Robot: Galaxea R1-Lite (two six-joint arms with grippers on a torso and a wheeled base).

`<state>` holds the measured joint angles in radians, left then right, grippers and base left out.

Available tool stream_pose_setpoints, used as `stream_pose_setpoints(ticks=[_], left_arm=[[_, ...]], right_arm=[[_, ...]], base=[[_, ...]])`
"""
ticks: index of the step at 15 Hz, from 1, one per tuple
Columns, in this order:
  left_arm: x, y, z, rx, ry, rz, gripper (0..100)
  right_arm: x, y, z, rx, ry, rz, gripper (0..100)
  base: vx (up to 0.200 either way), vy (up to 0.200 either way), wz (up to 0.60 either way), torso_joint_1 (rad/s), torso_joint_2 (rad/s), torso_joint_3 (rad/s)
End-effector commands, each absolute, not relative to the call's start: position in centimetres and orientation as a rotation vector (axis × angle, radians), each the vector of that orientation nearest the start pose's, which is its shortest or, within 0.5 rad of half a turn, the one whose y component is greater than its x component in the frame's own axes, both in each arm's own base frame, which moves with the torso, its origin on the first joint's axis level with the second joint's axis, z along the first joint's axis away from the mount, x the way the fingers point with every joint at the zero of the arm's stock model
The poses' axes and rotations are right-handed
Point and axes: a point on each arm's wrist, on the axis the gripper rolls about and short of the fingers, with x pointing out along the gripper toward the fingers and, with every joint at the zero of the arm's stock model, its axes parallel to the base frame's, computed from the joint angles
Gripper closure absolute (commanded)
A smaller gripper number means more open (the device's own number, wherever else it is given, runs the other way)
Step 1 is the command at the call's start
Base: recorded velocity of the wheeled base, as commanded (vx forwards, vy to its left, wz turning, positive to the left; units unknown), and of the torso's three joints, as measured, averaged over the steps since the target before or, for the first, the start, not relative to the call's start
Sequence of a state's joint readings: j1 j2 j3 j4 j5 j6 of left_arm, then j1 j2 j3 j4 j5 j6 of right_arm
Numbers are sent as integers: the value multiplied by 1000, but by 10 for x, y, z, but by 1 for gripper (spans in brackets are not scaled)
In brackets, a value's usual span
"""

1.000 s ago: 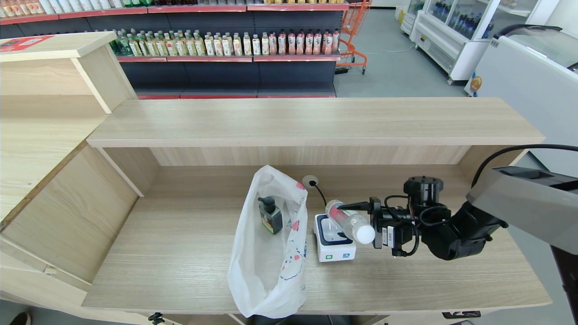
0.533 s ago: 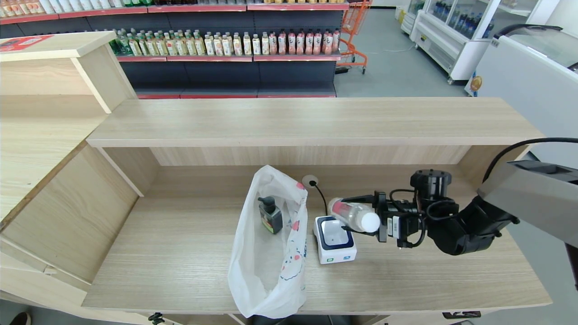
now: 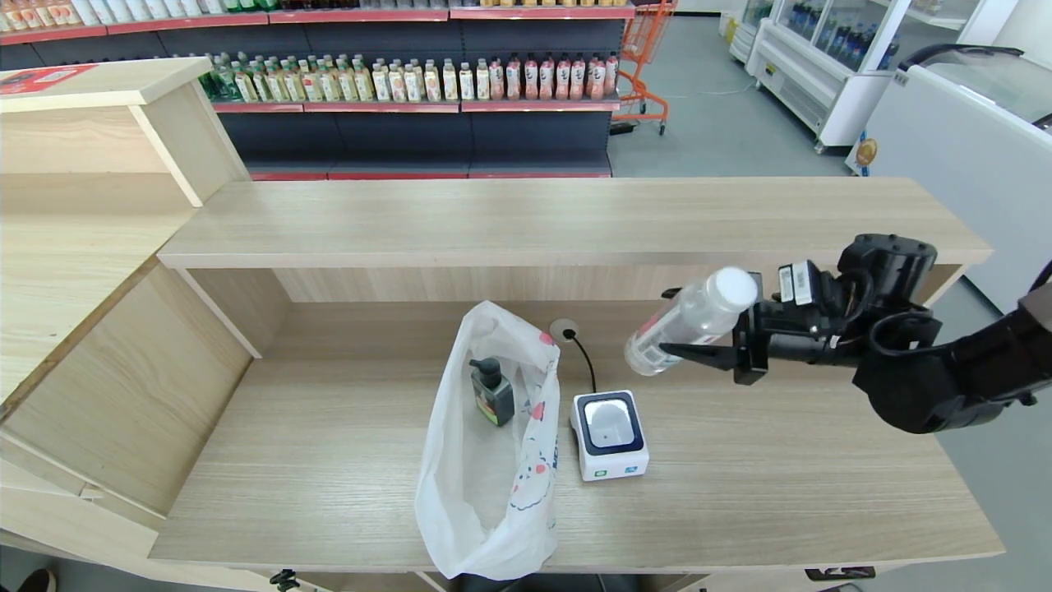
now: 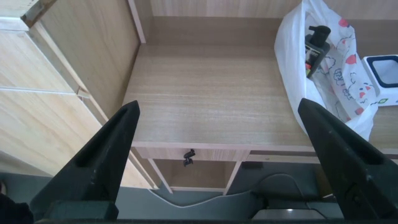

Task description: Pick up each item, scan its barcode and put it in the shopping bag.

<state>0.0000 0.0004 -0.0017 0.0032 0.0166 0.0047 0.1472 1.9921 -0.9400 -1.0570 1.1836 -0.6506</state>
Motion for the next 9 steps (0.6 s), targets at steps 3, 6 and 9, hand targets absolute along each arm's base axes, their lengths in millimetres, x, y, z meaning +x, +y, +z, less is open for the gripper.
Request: stream_pose_setpoints(ticks=[3, 6, 9], left_arm=[[-23, 0, 76, 5, 2, 17, 0], [-23, 0, 76, 5, 2, 17, 0], [-23, 0, 76, 5, 2, 17, 0]], right_arm=[[332, 68, 183, -308, -281, 1076, 100], [326, 95, 181, 12, -164, 751, 100], [309, 106, 165, 107, -63, 735, 100]], base=[[0, 0, 0, 0, 0, 0], [0, 0, 0, 0, 0, 0], [0, 0, 0, 0, 0, 0]])
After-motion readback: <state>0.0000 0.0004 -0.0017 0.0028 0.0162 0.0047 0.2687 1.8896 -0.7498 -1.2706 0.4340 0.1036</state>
